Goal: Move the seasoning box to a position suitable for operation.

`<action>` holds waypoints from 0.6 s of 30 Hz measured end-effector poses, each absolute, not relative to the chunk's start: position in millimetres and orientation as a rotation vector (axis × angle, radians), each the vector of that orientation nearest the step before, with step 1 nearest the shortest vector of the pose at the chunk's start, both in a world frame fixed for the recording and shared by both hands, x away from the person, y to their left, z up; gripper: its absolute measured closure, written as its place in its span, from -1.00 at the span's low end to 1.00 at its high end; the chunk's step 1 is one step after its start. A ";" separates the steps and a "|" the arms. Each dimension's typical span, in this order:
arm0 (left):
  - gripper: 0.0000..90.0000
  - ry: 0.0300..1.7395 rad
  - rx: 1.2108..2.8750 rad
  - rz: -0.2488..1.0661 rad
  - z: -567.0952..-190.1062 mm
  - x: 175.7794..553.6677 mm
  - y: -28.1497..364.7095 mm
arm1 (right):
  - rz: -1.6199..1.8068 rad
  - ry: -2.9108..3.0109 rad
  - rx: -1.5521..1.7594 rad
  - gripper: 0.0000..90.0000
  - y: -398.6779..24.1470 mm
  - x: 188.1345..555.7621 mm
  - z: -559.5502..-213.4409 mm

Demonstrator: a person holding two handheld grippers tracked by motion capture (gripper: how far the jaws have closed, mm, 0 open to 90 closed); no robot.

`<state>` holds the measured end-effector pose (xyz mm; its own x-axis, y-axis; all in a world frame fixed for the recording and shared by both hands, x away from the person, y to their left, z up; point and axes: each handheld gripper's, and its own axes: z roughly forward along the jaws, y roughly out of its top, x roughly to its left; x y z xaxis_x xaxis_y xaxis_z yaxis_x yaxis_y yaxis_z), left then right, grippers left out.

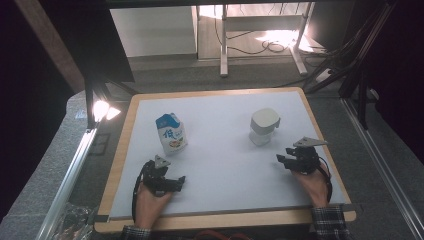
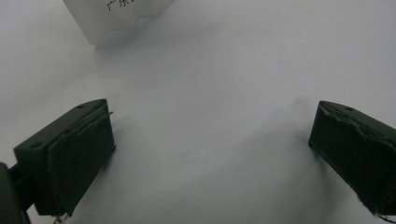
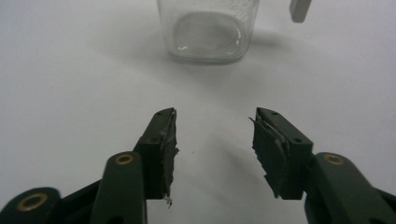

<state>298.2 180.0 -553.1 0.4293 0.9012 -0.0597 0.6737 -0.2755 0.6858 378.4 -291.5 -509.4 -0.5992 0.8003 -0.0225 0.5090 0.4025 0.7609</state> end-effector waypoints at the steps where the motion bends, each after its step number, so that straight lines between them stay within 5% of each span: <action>1: -1.00 1.323 2.041 0.455 -553.1 298.2 180.0 | 1.042 2.277 1.128 0.16 -291.9 380.8 -508.8; 18: -1.00 1.322 2.041 0.455 -553.1 298.2 180.1 | 1.032 2.218 1.173 0.22 -293.2 429.2 -498.4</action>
